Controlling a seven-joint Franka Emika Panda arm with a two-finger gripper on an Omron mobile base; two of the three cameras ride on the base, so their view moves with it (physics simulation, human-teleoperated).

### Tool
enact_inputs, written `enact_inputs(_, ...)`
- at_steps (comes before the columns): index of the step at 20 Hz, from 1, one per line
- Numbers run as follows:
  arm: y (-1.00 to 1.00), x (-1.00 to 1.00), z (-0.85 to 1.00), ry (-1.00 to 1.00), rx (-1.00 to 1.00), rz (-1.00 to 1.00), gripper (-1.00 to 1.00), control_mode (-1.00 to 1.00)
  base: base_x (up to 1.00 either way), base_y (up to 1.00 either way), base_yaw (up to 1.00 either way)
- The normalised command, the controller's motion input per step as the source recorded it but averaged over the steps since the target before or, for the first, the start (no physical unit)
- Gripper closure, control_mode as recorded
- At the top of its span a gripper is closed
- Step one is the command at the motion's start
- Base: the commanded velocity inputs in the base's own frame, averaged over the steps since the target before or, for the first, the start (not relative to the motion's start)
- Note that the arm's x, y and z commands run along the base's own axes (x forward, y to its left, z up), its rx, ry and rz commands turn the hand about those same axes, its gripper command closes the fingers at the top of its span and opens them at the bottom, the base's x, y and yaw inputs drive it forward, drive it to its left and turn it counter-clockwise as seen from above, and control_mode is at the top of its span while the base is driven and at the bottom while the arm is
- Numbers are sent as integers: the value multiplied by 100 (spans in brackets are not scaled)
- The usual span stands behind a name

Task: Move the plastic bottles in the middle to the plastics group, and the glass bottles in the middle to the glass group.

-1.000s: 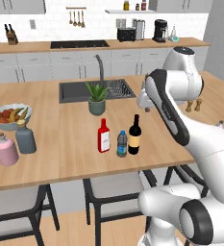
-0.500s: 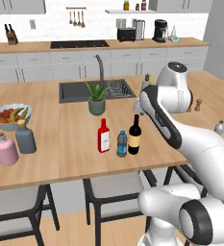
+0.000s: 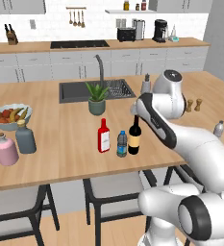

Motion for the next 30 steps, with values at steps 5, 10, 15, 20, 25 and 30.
enact_inputs(5, 0, 19, -23, 6, -3, 0, -100, -100, 0, 0, 0)
enact_inputs(10, 1, 0, -23, 0, 0, 0, -100, -100, 0, 0, 0)
enact_inputs(15, 15, 2, -34, 0, 0, 0, -100, -100, 0, 0, 0)
enact_inputs(20, 10, 18, -31, 0, 0, 0, -100, -100, 0, 0, 0)
enact_inputs(25, -3, 24, -5, 2, 0, 0, -100, -100, 0, 0, 0)
enact_inputs(30, -1, 29, -4, 4, 0, 0, -100, -100, 0, 0, 0)
